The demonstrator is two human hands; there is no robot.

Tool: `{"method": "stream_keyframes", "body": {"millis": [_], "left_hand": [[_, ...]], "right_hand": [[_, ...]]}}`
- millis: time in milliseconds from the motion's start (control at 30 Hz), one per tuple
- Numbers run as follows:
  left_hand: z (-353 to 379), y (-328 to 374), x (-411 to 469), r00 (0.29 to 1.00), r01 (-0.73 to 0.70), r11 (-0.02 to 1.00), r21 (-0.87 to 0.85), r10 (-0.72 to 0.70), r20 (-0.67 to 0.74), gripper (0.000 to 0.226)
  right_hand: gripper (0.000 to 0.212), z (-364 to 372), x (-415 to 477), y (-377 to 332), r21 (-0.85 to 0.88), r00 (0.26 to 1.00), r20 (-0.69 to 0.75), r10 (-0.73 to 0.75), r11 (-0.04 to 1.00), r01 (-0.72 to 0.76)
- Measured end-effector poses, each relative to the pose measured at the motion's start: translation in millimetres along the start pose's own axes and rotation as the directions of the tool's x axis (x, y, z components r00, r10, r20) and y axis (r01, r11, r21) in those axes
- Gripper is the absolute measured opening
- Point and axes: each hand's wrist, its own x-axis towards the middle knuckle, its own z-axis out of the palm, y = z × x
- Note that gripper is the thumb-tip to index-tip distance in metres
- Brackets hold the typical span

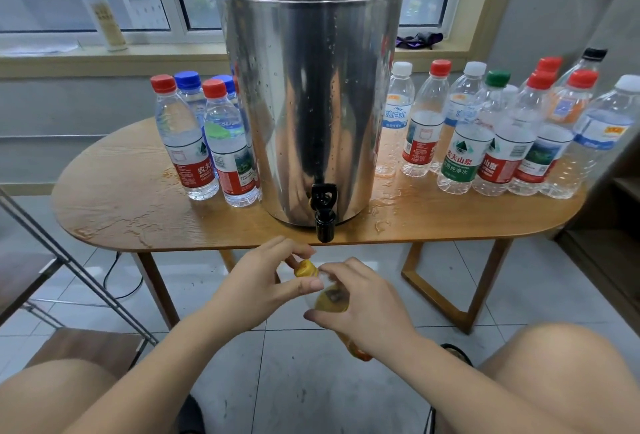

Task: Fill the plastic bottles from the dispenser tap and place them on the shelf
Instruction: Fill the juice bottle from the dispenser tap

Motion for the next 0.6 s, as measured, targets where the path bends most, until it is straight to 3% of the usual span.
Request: {"method": "stream_keyframes", "body": {"millis": [100,267,467,600], "left_hand": [[-4.8,-0.1,-4.5,1.0,-0.012,0.985,-0.172,0.016,0.026,0.037],[-6.3,-1.8,-2.3,0.999,0.013,0.979,-0.206,-0.023,-0.048,0.024],[-26.1,-13.4,2.1,0.956,-0.052,0.998,0.03,0.058,-0.289,0.026],[-41.8,-27.2,6.0,0.939,0.034,0.986,0.164,0.024,-0.342,0.027]], "right_hand": [[0.073,-0.9,-0.3,1.4,0.021,1.0,-0.006,0.005,1.0,-0.005],[0.076,0.3,-0.3,0.7,0.012,1.0,0.017,-0.006,1.0,0.006],[0.073,-2.0,1.0,1.8,0.062,1.0,-0.012,0.027,0.998,-0.026],[0.072,-3.6,1.6,2.8,0.113,0.997,-0.052,0.063,0.992,-0.057]]}}
